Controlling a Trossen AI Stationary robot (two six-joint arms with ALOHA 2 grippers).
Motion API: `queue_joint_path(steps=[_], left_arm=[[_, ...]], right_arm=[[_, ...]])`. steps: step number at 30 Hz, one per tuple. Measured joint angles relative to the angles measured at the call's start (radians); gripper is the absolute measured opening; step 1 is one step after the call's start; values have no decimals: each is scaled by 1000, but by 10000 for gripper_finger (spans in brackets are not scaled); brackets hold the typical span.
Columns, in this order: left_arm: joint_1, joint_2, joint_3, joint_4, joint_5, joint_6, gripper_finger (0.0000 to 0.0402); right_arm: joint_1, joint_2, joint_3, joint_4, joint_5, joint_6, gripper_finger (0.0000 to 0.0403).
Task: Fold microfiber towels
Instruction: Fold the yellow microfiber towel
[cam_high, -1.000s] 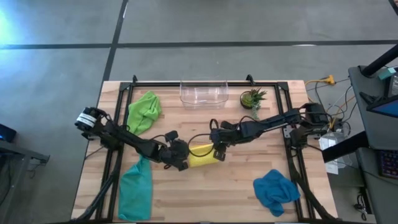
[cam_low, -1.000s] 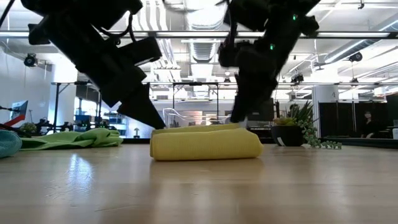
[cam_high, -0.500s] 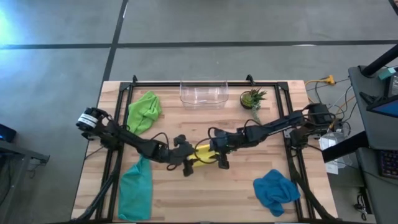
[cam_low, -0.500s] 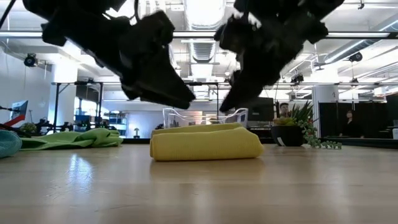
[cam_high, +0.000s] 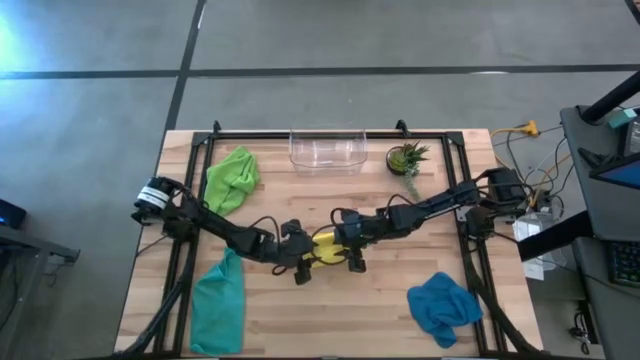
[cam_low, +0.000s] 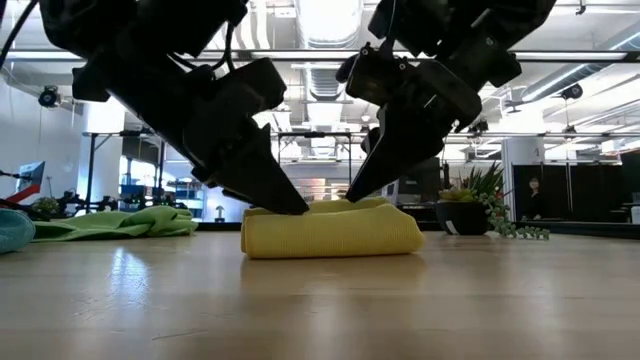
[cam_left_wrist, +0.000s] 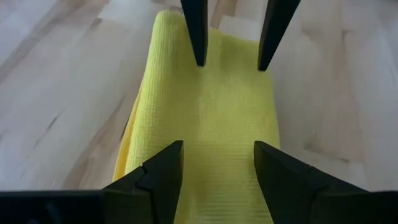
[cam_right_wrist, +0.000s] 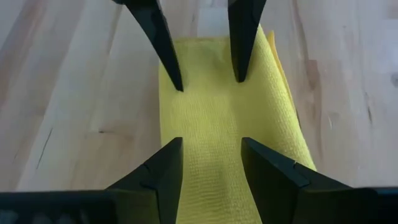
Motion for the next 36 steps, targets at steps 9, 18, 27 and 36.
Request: queue_joint_path(steps=[9, 18, 27, 36], left_arm=[[2, 5, 2, 7, 2, 3, 180], [2, 5, 1, -9, 17, 3, 180], [2, 3, 1, -75, 22, 0, 180], [7, -57, 0, -80, 23, 1, 180]], right_arm=[[0, 3, -2, -3, 6, 5, 227], [0, 3, -2, -84, 40, -4, 287], [0, 6, -2, -174, 45, -14, 279], [0, -51, 6, -198, 58, 23, 279]])
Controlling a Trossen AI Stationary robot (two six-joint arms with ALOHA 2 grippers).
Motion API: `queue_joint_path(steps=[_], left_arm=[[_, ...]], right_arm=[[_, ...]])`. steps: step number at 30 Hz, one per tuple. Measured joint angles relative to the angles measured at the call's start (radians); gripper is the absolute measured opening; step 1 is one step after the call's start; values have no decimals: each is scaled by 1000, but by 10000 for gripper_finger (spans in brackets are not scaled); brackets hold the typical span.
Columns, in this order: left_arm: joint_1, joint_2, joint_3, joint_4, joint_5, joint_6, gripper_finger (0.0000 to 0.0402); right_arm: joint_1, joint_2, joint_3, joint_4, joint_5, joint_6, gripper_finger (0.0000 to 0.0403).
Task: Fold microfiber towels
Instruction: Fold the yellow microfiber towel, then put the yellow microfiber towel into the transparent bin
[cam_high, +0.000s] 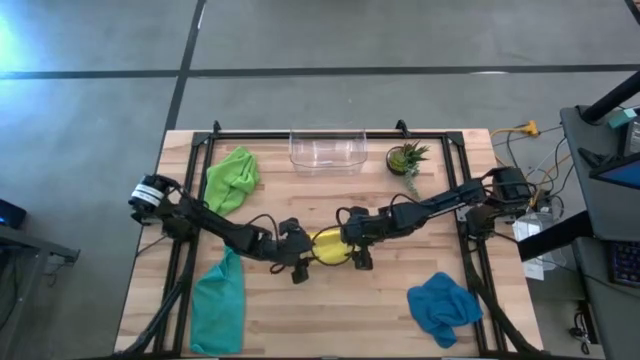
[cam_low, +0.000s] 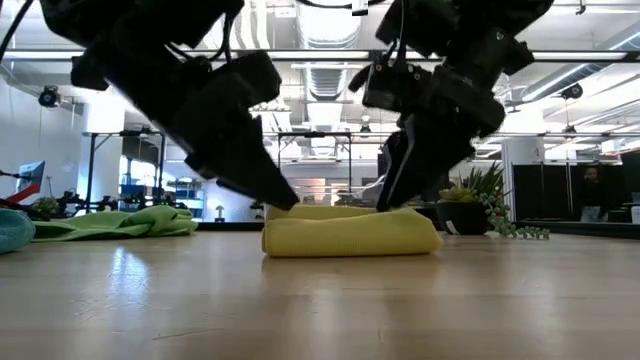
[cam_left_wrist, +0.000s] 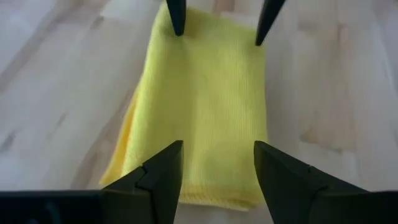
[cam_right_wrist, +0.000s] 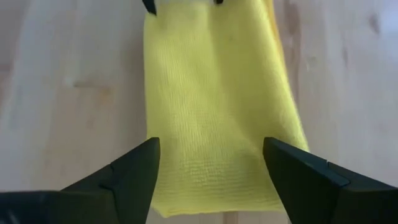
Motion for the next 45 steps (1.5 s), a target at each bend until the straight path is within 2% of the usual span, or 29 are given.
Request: queue_joint_path(steps=[6, 11, 14, 18, 21, 25, 31, 37, 45], left_arm=[[13, -51, 2, 1, -1, 20, 180], [27, -59, 4, 0, 11, 93, 180], [70, -59, 10, -9, 119, 93, 180], [175, -51, 39, -92, 296, 5, 180], [249, -48, 43, -123, 358, -7, 179], [313, -49, 43, -125, 364, 21, 179], [342, -5, 43, -131, 405, 102, 179], [342, 41, 42, -156, 405, 131, 179], [331, 52, 43, -156, 434, 123, 179]], right_arm=[[0, -91, 4, -8, 0, 126, 276], [5, -185, 1, -27, -37, 374, 274], [32, -224, 0, -16, -68, 533, 271], [103, -235, -4, -12, -59, 726, 265], [162, -208, -11, -7, -2, 924, 259], [221, -135, -14, -10, 75, 1129, 250], [234, -17, -15, 52, 88, 1380, 244], [237, 40, -16, 85, 133, 1526, 244], [218, 88, -16, 31, 133, 1550, 244]])
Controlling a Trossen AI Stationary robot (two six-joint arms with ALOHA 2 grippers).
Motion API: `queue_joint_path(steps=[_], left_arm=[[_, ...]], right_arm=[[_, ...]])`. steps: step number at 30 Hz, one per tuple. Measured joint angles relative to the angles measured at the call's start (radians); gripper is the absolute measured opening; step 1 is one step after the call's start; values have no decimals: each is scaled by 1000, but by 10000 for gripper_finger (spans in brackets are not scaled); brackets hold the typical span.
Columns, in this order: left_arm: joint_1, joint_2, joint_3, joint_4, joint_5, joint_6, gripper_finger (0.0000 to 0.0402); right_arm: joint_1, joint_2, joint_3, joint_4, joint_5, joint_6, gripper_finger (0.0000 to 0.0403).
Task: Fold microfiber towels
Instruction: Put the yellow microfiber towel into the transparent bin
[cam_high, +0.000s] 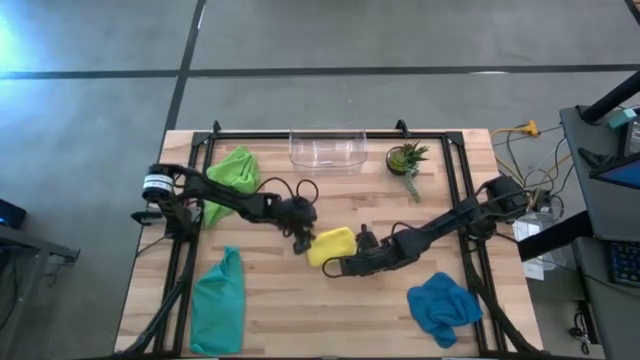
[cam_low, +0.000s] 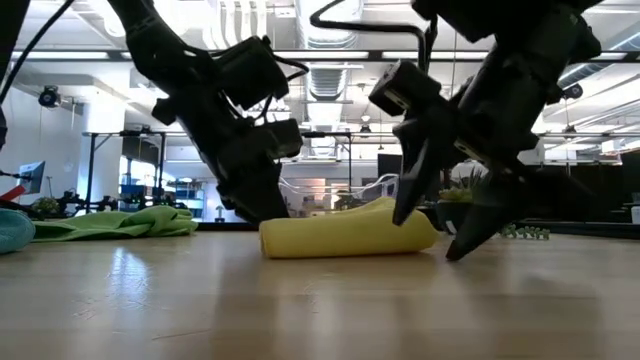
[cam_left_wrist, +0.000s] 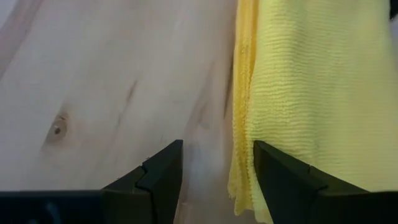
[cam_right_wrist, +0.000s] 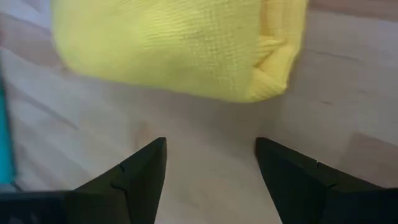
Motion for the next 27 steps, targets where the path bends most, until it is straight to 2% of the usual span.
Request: queue_joint_path(steps=[10, 23, 27], left_arm=[[-39, -10, -1, -9, 118, -106, 179], [-133, -11, -2, 1, 122, -157, 179], [-128, -32, -2, -27, 117, -166, 179]], right_arm=[[-69, -6, 3, -102, 7, -71, 241], [-192, -8, 15, -139, 54, -265, 240], [-204, -46, 21, -237, 87, -322, 239]])
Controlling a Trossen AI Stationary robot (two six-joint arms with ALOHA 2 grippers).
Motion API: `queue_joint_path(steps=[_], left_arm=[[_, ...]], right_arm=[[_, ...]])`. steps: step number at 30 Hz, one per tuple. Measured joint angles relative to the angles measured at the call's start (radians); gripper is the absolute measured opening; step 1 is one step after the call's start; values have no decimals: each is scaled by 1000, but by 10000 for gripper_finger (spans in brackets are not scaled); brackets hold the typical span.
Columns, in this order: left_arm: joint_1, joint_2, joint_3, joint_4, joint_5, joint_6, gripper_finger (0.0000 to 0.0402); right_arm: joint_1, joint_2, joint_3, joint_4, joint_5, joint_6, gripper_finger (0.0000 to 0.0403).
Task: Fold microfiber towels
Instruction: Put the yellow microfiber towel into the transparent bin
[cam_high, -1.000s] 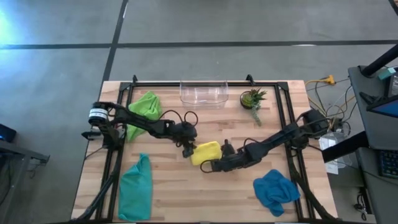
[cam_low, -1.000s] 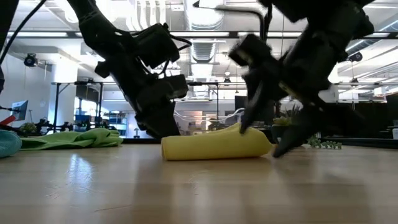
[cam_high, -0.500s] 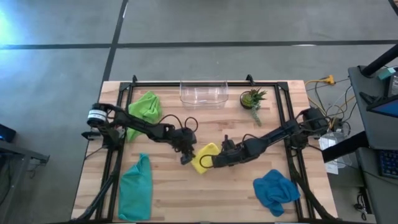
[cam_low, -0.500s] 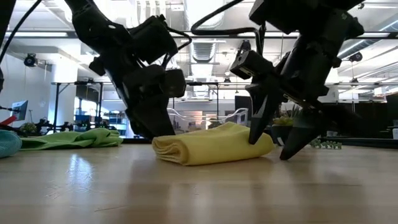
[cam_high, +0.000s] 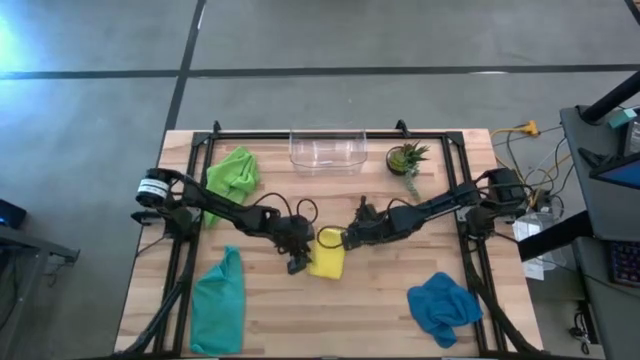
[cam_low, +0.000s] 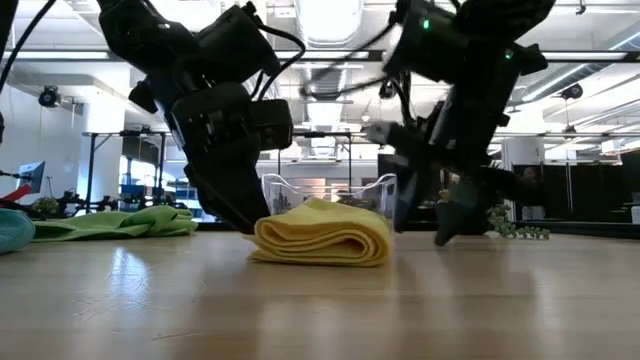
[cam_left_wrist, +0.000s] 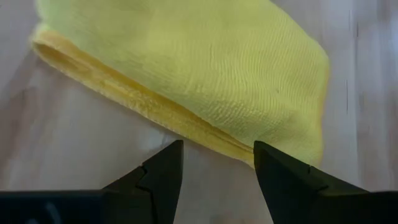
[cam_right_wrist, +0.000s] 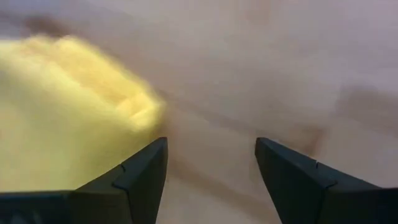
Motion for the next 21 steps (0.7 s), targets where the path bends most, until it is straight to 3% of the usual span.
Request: queue_joint_path(steps=[8, 11, 15, 21], left_arm=[[11, -46, -1, -19, -7, 8, 179], [20, -55, -1, -17, 0, -58, 179], [69, -52, -16, -15, 88, -203, 179], [159, -33, -44, 63, 181, -300, 179]], right_arm=[[33, -151, -18, 77, 7, -67, 239], [53, -189, -27, 173, 8, -67, 239], [84, -195, -58, 269, 0, -41, 238], [126, -180, -154, 481, 1, 81, 237]])
